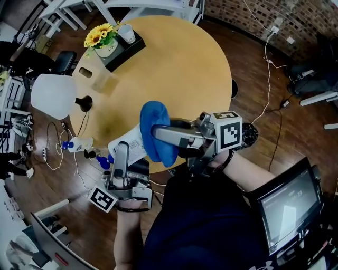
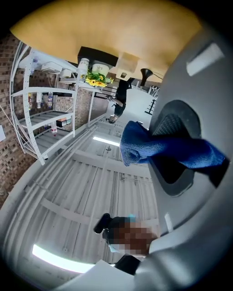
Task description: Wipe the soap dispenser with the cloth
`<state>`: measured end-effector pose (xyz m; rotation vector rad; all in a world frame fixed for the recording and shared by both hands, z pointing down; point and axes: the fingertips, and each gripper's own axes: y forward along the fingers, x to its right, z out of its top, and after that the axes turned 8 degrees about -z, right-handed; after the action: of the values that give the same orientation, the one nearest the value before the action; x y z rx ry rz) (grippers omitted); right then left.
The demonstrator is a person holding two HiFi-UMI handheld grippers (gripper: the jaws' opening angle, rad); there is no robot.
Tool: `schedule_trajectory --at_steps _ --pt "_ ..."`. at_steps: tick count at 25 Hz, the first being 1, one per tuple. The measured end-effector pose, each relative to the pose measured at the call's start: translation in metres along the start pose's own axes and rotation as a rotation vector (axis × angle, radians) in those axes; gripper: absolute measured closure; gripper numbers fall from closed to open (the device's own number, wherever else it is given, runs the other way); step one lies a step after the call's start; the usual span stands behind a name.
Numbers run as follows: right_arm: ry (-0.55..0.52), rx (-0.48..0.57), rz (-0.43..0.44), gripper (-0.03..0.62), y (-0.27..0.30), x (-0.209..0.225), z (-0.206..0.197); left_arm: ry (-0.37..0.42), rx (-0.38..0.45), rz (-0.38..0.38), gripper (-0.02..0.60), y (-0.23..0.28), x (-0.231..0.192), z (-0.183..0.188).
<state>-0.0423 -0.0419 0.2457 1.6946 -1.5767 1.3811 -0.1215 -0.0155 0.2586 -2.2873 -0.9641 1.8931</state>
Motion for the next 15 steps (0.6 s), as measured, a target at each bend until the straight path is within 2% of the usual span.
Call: schedule_trajectory --at_steps 2,5,9,13,15 --pt "0.015 -0.007 0.005 0.493 0.003 -0.002 -0.01 -0.018 0.028 -0.004 0.348 -0.008 0.0 0.004" --pt "0.021 -0.013 0.005 0.493 0.003 -0.003 -0.015 -0.089 0.073 -0.029 0.368 -0.014 0.001 0.008" --pt "-0.009 -0.024 0.012 0.493 -0.001 -0.006 -0.015 -0.184 0.149 -0.1 0.371 -0.024 0.008 0.018" --pt "-0.076 -0.002 0.041 0.493 -0.009 -0.015 0.005 -0.174 0.141 -0.13 0.371 -0.033 0.017 0.026" --pt "-0.139 -0.039 0.061 0.493 -0.007 -0.025 0.006 -0.159 0.128 -0.128 0.371 -0.035 0.019 0.027"
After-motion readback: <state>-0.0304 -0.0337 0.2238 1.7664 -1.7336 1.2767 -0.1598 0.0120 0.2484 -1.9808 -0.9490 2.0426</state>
